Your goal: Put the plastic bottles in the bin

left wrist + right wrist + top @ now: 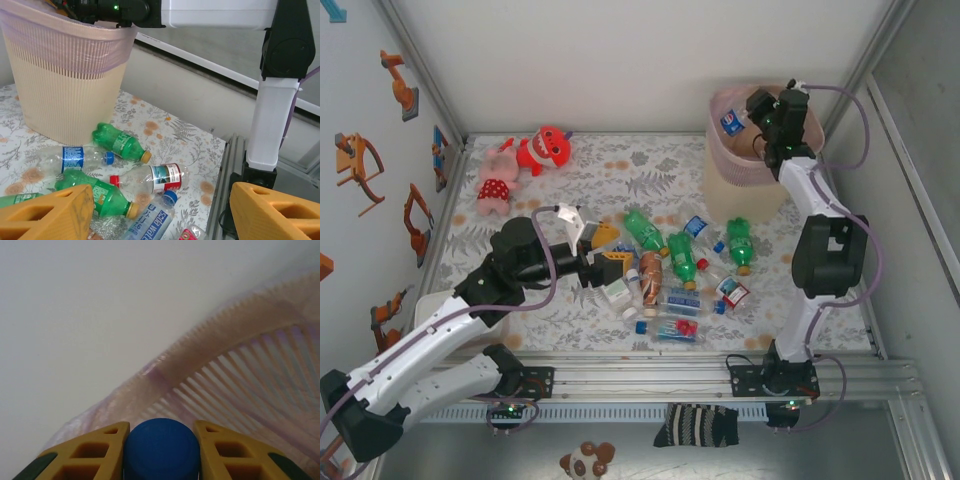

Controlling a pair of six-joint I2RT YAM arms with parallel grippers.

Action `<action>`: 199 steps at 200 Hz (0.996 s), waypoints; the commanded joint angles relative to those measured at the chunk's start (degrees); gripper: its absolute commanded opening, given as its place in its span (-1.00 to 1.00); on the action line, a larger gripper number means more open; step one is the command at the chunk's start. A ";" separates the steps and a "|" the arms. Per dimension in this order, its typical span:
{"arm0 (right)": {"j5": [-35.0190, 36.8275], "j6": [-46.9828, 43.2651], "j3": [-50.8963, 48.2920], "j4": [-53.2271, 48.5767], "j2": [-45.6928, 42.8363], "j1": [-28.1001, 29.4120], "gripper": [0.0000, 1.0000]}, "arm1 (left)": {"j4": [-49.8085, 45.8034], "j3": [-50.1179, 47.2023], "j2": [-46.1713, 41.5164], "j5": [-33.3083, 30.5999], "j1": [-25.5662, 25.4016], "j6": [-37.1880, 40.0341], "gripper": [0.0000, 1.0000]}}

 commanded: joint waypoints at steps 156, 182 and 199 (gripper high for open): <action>4.65 -15.58 9.88 -19.17 -9.83 -1.08 0.26 | -6.04 1.70 -0.33 -15.92 -0.06 -4.15 0.45; 1.61 -16.67 9.65 -21.61 -12.84 -1.09 0.26 | -8.45 2.88 1.17 -21.23 -0.06 -6.89 0.45; -0.87 -16.85 7.80 -22.63 -15.59 -1.07 0.26 | -11.93 4.10 2.61 -28.24 -0.06 -10.62 0.46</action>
